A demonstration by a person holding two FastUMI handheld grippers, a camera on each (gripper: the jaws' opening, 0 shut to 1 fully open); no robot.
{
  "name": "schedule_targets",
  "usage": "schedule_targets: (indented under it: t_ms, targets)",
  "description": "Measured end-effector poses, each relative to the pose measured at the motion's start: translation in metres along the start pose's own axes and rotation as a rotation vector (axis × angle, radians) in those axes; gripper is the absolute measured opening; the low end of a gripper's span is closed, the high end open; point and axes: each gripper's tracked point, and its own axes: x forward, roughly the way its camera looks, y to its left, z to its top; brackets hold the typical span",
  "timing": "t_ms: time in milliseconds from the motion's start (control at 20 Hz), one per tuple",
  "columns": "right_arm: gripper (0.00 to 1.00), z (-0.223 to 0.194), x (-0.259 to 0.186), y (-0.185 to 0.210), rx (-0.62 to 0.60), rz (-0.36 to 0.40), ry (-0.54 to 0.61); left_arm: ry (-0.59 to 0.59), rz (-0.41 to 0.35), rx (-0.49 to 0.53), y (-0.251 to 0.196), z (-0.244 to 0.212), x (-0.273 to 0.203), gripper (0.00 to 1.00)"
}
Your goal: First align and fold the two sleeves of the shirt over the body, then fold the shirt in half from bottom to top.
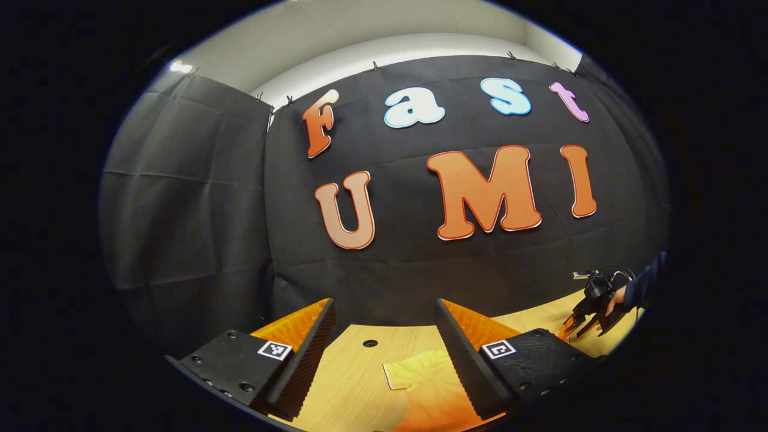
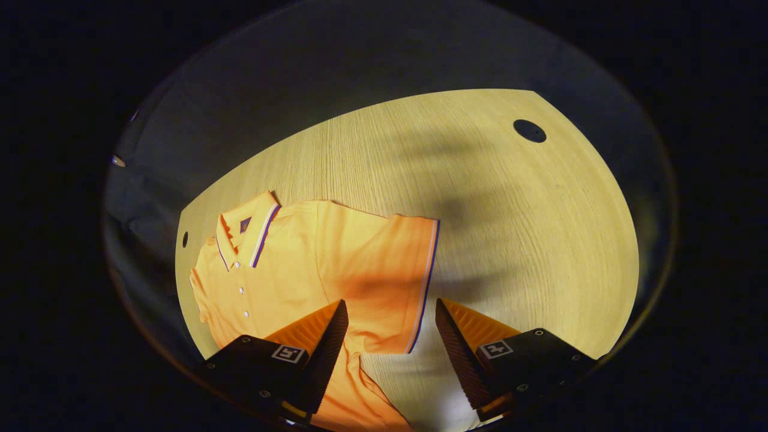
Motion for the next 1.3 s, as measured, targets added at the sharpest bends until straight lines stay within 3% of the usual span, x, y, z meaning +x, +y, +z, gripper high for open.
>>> schedule_targets:
  t_ms: [300,450,550,650,800,900,1100,1300]
  targets:
    - [0.85,0.004,0.025,0.001,0.066,-0.007,0.055,0.046,0.026,-0.007,0.006,-0.013,0.005,0.99]
    - [0.78,0.007,0.029,-0.003,0.041,-0.085,0.054,0.072,0.036,-0.016,0.008,-0.023,0.009,0.99]
    - [0.69,0.006,0.031,-0.011,0.012,-0.183,0.051,0.081,0.037,-0.029,0.007,-0.025,0.012,0.99]
    - [0.48,0.006,0.031,-0.01,0.011,-0.218,0.042,0.079,0.035,-0.036,0.007,-0.026,0.015,0.99]
    - [0.22,0.006,0.029,-0.014,-0.047,-0.167,0.028,0.079,0.027,-0.05,0.01,-0.029,0.012,0.99]
    - [0.08,0.005,0.029,-0.003,0.048,-0.096,0.042,0.08,0.035,-0.059,0.018,-0.032,0.01,0.99]
    - [0.07,0.015,0.013,0.008,0.055,-0.065,-0.035,0.087,0.052,-0.07,0.034,-0.037,0.007,0.99]
    - [0.07,0.029,-0.013,0.055,0.009,0.021,-0.091,0.097,0.043,-0.093,0.039,-0.045,0.008,0.99]
